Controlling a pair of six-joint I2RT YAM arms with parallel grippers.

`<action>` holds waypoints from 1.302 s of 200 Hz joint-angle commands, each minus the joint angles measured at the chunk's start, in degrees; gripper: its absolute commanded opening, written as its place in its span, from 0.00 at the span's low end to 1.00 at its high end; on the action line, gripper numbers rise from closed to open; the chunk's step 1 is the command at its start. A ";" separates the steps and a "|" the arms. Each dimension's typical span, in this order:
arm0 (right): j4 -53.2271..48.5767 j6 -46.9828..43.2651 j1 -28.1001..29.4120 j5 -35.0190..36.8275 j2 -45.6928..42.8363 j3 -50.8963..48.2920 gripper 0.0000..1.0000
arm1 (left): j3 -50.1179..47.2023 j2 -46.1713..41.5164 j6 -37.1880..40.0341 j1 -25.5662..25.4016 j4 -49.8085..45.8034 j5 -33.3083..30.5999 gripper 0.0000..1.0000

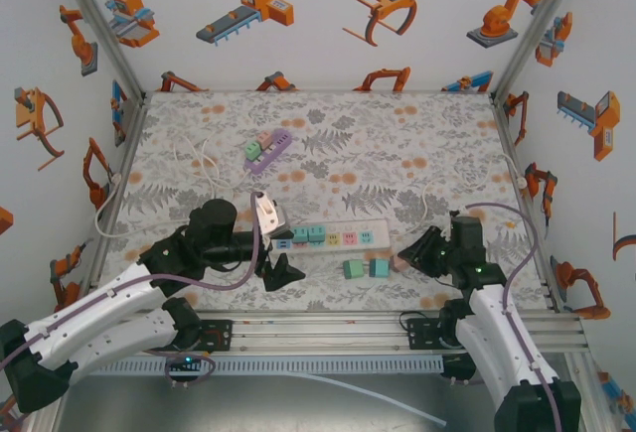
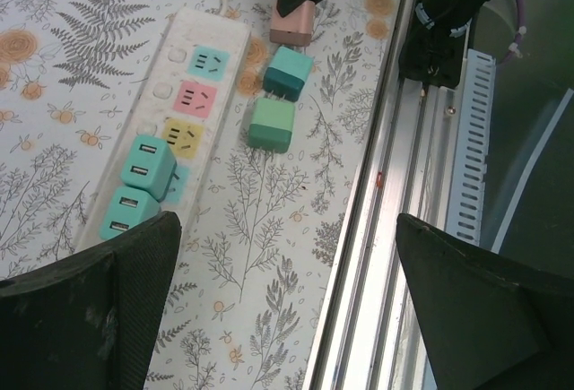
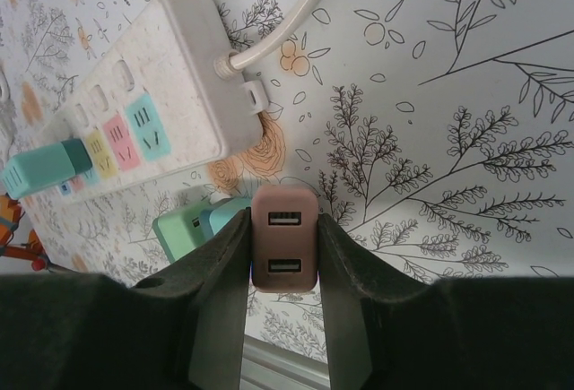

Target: Pull the plug off the socket

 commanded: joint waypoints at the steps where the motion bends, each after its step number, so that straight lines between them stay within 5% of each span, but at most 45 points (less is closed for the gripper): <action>1: -1.19 -0.41 -0.23 1.34 -0.07 -1.14 0.39 | -0.41 -0.08 0.93 -0.27 1.58 -0.15 0.97; 129: -7.59 -2.59 -0.18 9.33 -1.96 8.75 0.53 | -1.48 -2.77 -0.81 -0.27 -0.26 -8.92 0.97; 223: 34.05 -23.46 1.27 -11.33 -3.58 7.70 0.50 | -2.56 -3.65 -5.32 -0.27 -3.43 -30.46 0.97; 260: 37.65 -42.66 11.23 -17.22 -0.55 8.79 0.50 | -3.15 -2.21 -8.57 -0.18 -5.07 -37.90 0.97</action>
